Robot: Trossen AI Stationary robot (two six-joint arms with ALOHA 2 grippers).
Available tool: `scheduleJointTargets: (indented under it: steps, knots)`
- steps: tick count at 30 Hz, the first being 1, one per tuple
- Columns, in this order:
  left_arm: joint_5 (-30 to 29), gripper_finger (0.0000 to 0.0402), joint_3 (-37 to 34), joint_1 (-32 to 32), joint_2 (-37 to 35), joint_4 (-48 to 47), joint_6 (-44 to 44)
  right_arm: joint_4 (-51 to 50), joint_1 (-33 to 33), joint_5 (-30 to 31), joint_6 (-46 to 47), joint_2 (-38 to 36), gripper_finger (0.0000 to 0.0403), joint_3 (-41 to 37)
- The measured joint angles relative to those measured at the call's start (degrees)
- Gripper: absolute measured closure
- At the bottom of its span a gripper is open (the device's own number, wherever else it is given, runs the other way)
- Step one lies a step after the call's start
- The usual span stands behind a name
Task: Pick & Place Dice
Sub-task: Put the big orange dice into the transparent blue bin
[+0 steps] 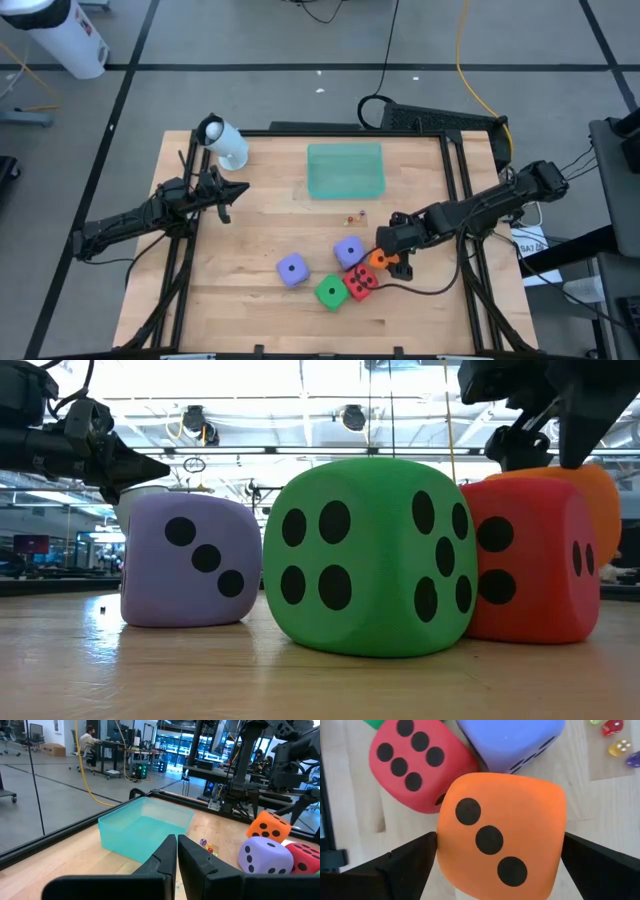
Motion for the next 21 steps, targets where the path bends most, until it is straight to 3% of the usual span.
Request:
scheduleJointTargets:
  steps: [10,21]
  knots:
    - [0.0,0.0376,0.0,0.01,0.0,-0.01,-0.01,-1.45,-0.34,-3.33,1.17,0.2,0.0008,-0.41]
    - [0.04,0.0376,-0.02,0.0,0.0,0.0,-0.04,2.8,-0.65,-4.73,3.07,0.22,0.0005,-6.84]
